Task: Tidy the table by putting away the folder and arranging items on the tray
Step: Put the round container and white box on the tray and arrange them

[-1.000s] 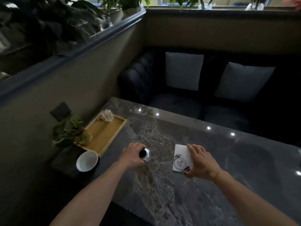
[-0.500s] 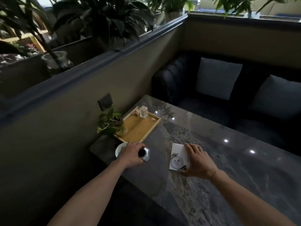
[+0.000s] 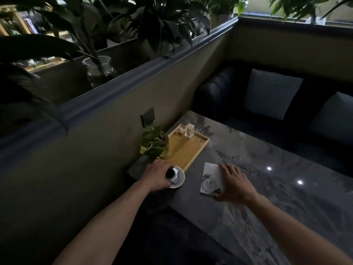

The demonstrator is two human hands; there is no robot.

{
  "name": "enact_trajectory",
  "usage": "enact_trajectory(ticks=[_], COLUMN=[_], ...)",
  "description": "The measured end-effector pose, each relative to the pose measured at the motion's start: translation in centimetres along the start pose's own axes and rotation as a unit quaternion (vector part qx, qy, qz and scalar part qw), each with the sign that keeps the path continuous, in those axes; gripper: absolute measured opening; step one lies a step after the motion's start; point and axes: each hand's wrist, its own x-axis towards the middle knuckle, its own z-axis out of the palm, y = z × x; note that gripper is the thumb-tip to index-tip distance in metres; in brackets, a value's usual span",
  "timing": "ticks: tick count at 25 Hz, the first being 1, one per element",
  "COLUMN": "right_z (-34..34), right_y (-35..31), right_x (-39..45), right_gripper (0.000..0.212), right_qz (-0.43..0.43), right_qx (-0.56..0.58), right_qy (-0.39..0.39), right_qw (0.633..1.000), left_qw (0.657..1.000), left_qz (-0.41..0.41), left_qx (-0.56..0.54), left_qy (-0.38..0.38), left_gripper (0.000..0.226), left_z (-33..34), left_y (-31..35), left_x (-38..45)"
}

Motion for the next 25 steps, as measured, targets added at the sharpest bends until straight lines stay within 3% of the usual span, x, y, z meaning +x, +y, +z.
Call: enact_trajectory(ticks=[13,25], right_z=[0.9,0.6], right_y=[-1.3,2.9], right_x=[7.4,14.9], right_gripper=[0.128,0.131], right_qz=[0.005,0.076], right_qx=[0.012,0.061], right_qy=[-0.017,-0.012], right_qw=[1.000,0.995], left_qw=[0.999,0.993], left_qz=[0.010,0.074], left_qx=[-0.038,-0.008], left_qy=[-0.019,-0.090], left_gripper=[0.065,0.062], left_z=[-0.7,-1.3], left_y=[-2.8,-0.8], left_x=[4.3,16.4])
